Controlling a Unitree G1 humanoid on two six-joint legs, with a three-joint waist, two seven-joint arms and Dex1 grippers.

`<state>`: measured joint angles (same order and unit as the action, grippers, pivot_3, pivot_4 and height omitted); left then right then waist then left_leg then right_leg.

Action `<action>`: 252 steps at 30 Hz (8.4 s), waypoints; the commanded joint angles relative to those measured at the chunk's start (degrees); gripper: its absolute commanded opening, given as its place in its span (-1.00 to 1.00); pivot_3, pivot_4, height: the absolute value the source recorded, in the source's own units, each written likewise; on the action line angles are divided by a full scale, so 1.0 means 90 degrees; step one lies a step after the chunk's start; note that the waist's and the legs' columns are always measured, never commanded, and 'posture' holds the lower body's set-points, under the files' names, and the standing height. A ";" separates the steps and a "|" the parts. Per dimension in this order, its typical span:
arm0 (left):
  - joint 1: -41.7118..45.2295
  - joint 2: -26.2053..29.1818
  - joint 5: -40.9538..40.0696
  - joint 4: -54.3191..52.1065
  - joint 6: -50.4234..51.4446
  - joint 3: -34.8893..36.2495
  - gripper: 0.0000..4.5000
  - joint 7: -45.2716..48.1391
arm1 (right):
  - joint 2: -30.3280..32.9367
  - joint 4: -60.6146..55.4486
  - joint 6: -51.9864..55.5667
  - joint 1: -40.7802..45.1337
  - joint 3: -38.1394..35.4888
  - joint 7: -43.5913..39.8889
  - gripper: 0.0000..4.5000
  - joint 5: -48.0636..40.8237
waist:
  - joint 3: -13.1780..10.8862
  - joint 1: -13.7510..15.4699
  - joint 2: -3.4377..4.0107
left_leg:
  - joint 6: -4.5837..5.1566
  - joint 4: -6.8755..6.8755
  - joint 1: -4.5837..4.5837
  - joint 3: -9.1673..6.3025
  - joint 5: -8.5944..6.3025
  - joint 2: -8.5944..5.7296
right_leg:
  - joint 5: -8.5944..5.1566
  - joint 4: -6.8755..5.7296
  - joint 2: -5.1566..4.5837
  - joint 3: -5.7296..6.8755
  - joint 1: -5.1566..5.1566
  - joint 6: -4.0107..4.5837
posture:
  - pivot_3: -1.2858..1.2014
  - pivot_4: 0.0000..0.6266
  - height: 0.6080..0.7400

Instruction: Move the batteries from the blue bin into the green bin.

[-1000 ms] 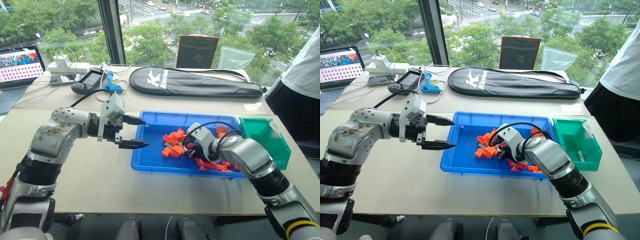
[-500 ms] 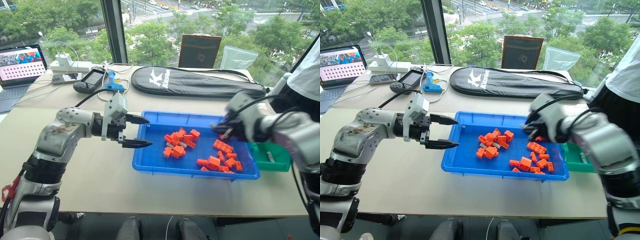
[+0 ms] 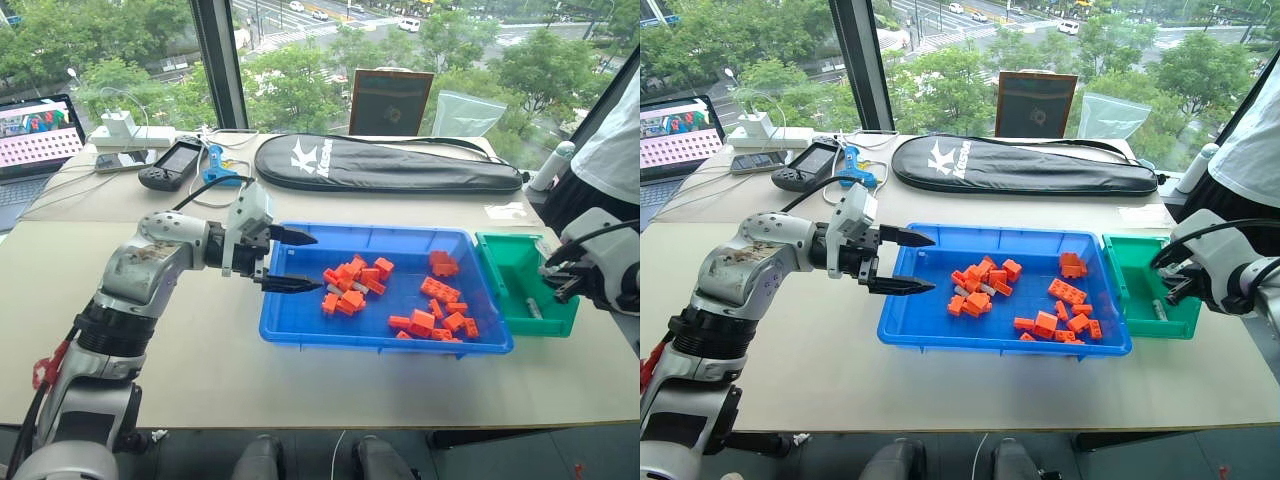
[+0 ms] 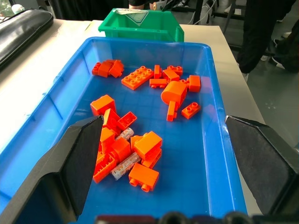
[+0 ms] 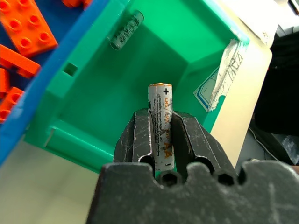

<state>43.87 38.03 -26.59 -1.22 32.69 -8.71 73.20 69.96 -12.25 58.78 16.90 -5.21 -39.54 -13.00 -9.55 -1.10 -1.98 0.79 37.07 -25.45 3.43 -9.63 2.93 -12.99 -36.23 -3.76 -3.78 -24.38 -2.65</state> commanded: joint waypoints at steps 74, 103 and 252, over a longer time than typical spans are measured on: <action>-0.0509 0.0680 -0.0036 -0.0709 0.0163 0.0293 1.00 -0.0305 | -0.2158 -0.0942 0.1225 0.2791 0.2111 -0.0408 0.00 -0.0518 | -0.0002 0.0036 0.0001 | -0.0001 0.0006 -0.0012 -0.0018 0.0000 0.0014 | 0.0000 -0.0002 0.0029 -0.0005 -0.0002 0.0005 | 0.03 -0.52 1.00; -0.0397 0.0707 0.0142 -0.0531 0.0052 0.0233 1.00 -0.0103 | -0.2831 -0.0050 -0.2372 0.2361 0.3343 -0.1898 0.45 0.0615 | -0.0002 0.0043 0.0000 | -0.0001 0.0011 -0.0013 -0.0017 0.0000 0.0012 | -0.0001 -0.0003 0.0030 -0.0005 0.0000 0.0005 | 0.03 -0.52 1.00; -0.0215 0.0299 0.0343 -0.0201 -0.0205 0.0237 1.00 -0.0352 | -0.3530 -0.0953 0.2637 0.3631 0.1835 0.0527 -0.89 -0.0438 | -0.0003 0.0032 0.0003 | 0.0002 0.0076 -0.0092 -0.0029 0.0000 0.0011 | -0.0018 -0.0102 0.0036 -0.0015 -0.0084 0.0013 | 0.03 -0.52 1.00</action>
<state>40.23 40.99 -22.60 -2.86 32.12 -7.65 69.49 35.74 -16.80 80.50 47.11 15.84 -34.43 -15.93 -9.58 -0.82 -1.95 0.81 37.76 -26.28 3.18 -9.63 3.03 -13.15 -37.15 -3.44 -3.91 -25.14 -2.53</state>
